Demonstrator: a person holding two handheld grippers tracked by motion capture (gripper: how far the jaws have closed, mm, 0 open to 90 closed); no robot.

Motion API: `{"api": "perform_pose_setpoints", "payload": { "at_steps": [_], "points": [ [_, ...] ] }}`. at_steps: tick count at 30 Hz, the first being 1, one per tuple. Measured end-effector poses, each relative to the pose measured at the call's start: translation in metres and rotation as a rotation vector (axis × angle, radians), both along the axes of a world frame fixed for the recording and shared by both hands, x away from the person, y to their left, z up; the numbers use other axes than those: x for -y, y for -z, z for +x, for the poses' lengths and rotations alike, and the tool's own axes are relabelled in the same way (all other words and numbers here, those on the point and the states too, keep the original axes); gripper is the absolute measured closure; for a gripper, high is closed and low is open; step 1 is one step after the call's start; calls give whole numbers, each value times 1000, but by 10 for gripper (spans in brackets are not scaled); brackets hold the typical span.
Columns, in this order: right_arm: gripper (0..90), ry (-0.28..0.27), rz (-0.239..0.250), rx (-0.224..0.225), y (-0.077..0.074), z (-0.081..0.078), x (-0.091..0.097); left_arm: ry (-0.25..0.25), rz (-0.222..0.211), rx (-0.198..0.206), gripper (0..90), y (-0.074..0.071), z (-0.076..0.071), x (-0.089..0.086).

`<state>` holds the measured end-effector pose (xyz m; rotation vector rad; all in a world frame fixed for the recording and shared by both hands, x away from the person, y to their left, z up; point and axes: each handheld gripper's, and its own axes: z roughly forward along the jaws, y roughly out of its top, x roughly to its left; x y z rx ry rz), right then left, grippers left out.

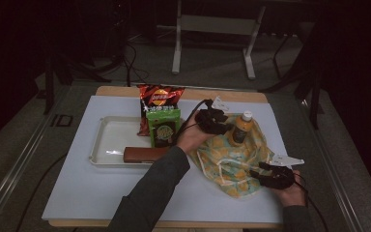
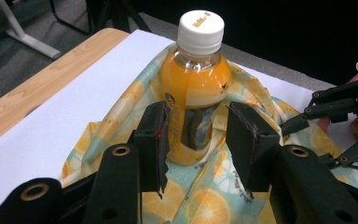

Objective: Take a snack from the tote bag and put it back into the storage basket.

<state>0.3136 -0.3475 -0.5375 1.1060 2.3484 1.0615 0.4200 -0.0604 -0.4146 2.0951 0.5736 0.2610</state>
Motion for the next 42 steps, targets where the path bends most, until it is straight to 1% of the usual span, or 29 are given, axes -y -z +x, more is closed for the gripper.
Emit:
{"api": "perform_pose_setpoints", "payload": {
  "at_steps": [6,12,15,21,24,26,28,35,36,37,39,42],
  "points": [
    [443,-1,-1,0,0,0,0,7,-5,-4,575,2,1,5],
    [442,-1,0,0,0,0,0,6,-11,-10,564,4,5,10],
    [441,-1,0,1,0,0,0,2,-17,-18,563,5,9,16],
    [440,-3,1,1,0,0,0,9,-27,-16,550,3,15,28],
    [439,-3,1,1,0,0,0,13,-35,-18,523,3,17,31],
    [439,-4,1,1,0,0,0,9,-35,-26,500,3,19,36],
    [439,-4,2,1,0,0,0,7,-54,-35,482,4,21,37],
    [437,-4,2,0,0,0,0,-12,-68,-45,443,7,27,46],
    [437,-5,2,0,0,0,0,-12,-68,-45,444,7,27,46],
    [437,-5,2,0,0,0,0,-16,-75,-56,445,9,29,49],
    [437,-5,3,-1,0,0,0,-19,-71,-50,439,11,31,51],
    [437,-5,2,0,0,0,0,-28,-76,-52,457,12,33,52]
  ]
}}
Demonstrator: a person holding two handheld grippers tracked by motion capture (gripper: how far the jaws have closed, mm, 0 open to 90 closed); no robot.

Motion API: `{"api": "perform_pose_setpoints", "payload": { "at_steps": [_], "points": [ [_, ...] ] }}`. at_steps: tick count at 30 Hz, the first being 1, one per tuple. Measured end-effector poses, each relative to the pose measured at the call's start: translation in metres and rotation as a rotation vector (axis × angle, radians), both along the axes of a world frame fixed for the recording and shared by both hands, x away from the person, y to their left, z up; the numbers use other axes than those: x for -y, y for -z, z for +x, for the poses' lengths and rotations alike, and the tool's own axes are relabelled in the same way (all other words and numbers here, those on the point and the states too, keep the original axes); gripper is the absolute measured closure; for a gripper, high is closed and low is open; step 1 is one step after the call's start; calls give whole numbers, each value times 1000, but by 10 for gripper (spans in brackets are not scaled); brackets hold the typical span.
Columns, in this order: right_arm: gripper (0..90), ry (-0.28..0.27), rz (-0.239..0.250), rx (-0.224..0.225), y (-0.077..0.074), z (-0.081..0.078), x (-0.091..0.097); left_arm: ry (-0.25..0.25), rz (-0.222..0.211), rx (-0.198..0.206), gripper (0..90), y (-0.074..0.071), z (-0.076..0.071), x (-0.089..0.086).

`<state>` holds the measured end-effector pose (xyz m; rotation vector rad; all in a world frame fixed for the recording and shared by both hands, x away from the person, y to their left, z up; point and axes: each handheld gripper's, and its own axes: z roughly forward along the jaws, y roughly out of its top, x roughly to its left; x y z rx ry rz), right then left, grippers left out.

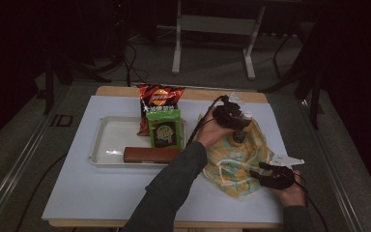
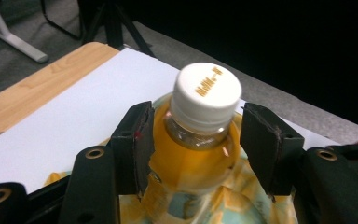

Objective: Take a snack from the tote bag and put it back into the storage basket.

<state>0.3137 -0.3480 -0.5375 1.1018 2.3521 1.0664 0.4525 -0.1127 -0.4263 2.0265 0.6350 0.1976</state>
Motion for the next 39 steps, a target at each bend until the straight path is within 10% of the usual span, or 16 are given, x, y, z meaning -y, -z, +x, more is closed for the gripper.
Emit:
{"api": "perform_pose_setpoints", "payload": {
  "at_steps": [19,39],
  "points": [
    [434,0,3,-1,0,0,0,2,49,103,578,-7,-4,13],
    [433,-1,5,-4,0,0,0,-2,44,91,584,-23,-15,3]
  ]
}}
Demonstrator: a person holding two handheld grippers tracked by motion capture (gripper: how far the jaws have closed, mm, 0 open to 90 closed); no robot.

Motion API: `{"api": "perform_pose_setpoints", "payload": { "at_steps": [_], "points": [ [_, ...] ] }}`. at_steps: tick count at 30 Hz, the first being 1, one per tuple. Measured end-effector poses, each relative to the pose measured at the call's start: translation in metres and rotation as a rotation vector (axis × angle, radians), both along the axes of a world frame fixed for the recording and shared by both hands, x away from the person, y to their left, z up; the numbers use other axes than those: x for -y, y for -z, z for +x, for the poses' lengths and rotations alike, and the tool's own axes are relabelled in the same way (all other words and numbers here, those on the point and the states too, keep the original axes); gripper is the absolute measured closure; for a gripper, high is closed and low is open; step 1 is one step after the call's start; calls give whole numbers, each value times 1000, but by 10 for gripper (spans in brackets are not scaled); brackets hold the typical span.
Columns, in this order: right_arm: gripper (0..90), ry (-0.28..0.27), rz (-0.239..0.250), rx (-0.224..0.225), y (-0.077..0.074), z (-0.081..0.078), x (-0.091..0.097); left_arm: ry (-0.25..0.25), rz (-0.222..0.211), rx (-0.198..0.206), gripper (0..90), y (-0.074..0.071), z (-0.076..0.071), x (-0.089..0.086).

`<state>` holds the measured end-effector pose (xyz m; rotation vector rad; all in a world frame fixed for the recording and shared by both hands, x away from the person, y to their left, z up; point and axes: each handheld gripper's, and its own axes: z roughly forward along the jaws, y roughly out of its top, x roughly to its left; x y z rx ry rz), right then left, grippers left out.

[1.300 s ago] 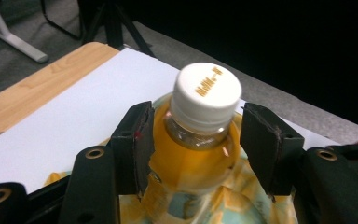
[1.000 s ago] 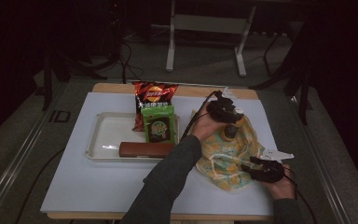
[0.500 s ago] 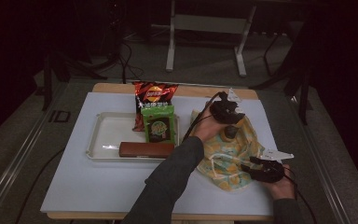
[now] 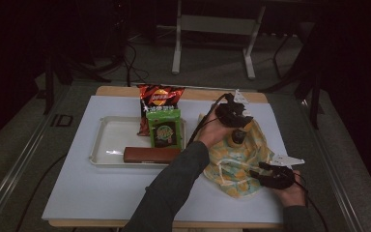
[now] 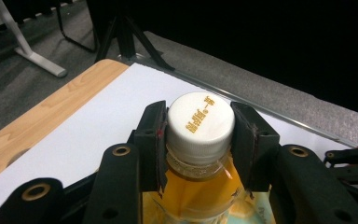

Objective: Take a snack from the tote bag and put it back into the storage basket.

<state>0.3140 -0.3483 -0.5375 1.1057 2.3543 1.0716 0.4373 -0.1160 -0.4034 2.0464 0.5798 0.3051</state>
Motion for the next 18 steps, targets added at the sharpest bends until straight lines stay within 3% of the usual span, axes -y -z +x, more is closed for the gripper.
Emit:
{"api": "perform_pose_setpoints", "payload": {
  "at_steps": [10,18],
  "points": [
    [434,1,1,2,0,0,0,7,6,11,583,-20,-11,-11],
    [434,1,-1,3,0,0,0,22,-19,7,584,-37,-22,-24]
  ]
}}
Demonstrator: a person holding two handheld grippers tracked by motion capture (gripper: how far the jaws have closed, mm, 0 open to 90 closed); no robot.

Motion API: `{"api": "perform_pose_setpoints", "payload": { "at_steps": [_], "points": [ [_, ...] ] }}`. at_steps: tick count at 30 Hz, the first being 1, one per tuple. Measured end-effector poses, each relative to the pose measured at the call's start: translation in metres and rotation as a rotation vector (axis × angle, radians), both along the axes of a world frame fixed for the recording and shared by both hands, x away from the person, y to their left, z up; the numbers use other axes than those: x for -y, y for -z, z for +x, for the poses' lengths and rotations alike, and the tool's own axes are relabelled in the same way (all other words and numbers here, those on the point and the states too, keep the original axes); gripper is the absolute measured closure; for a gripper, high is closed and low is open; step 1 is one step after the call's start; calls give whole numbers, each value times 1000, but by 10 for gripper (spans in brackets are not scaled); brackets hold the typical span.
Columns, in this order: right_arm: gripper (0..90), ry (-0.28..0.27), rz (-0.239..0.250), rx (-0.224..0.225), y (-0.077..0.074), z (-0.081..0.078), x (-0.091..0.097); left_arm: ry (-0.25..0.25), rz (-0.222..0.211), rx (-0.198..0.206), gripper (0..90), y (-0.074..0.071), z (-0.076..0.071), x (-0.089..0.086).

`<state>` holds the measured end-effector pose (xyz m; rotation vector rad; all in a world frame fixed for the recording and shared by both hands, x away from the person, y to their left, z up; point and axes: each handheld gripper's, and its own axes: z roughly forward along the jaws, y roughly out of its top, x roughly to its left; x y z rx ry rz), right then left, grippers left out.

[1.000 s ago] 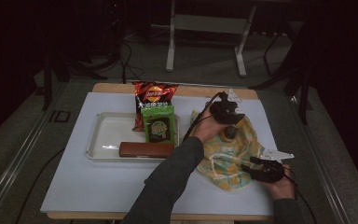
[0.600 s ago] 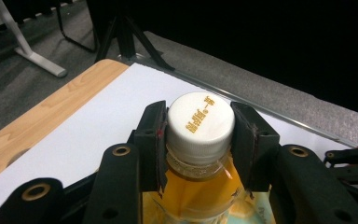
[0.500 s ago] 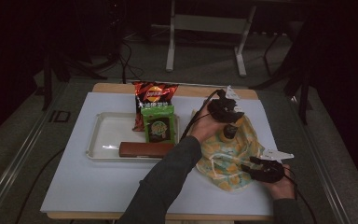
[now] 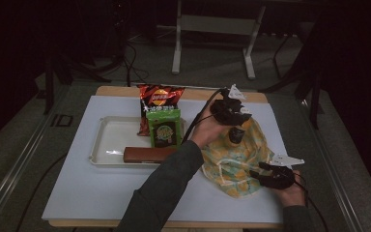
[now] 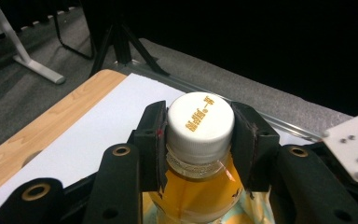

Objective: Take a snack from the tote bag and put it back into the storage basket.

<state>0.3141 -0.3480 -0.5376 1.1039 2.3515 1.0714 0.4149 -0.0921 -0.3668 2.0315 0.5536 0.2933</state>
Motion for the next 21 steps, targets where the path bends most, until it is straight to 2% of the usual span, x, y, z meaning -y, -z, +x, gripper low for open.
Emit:
{"api": "perform_pose_setpoints", "payload": {
  "at_steps": [8,12,21],
  "points": [
    [434,-1,-1,1,0,0,0,24,2,12,583,-17,-13,-11],
    [434,-1,-2,3,0,0,0,40,2,8,583,-23,-20,-14],
    [434,-2,-5,1,0,0,0,79,15,31,583,-35,-35,-16]
  ]
}}
